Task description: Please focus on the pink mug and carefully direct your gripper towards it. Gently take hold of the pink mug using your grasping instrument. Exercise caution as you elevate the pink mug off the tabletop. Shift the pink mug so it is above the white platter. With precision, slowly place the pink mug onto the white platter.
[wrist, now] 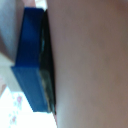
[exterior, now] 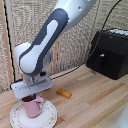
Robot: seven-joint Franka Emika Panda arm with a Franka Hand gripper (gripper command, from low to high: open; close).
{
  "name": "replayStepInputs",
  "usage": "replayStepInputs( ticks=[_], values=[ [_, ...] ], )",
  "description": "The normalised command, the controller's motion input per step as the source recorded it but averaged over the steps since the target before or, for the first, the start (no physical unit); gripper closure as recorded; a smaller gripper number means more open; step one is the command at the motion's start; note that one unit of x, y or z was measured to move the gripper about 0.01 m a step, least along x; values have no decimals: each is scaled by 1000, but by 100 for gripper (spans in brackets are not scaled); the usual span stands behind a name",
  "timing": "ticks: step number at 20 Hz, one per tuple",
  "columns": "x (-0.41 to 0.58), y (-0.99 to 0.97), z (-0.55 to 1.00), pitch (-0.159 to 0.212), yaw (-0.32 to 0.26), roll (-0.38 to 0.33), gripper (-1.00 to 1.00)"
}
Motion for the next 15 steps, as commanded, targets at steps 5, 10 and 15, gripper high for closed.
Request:
replayStepInputs(
  ticks=[5,10,15],
  values=[
    [27,8,42,-117,3,-56,-100],
    [14,-26,455,0,10,-8,-100],
    [82,-187,547,14,0,52,-100]
  ],
)
